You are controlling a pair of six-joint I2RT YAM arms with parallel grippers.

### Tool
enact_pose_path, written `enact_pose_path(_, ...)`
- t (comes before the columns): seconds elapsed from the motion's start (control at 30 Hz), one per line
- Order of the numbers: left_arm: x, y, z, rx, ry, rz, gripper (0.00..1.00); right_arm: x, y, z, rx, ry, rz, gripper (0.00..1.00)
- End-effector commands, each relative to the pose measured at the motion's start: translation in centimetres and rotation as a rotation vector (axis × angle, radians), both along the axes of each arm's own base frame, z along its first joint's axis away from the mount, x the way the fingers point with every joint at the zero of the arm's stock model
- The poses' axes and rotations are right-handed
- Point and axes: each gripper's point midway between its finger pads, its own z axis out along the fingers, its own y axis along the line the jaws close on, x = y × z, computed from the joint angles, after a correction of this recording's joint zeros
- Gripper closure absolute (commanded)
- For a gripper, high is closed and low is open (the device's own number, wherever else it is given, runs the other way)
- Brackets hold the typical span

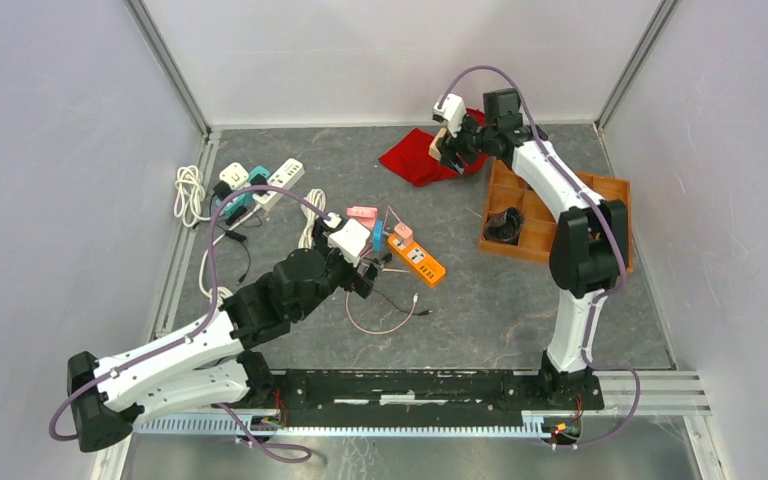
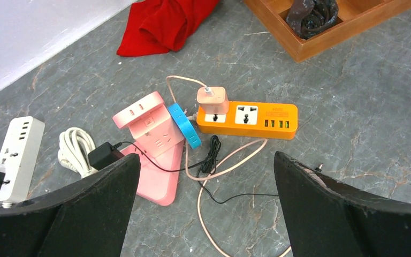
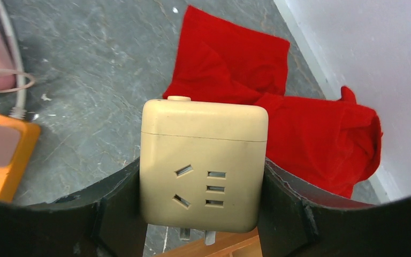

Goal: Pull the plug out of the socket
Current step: Place the plug at the center of the board.

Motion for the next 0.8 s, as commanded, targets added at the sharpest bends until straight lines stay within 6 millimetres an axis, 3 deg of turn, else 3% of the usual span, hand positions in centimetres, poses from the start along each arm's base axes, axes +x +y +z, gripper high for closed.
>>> enact_pose_path(0.0,0.5,0.6,1.6,-0.004,-0.077,0.021,0.00,1.4,-0.8,-0.8,-0.070,0.029,-0.117,1.00)
enact_pose_path(0.27,0.4,0.7,1.7,-0.016,-0.093,0.013,0.00,1.0,-3.0,-4.9,-0.148,0.076,-0.223,1.00)
enact_pose_path(0.5,0.4,0.6,1.6,-0.014,-0.094,0.008,0.00,-0.2,-4.0,-9.9,-0.183,0.173,-0.262,1.00)
enact_pose_path(0.77,0.5,0.6,1.3,-0.004,-0.096,0.005,0.00,-0.5,-5.7,-12.8,-0.175,0.242,-0.307,0.97)
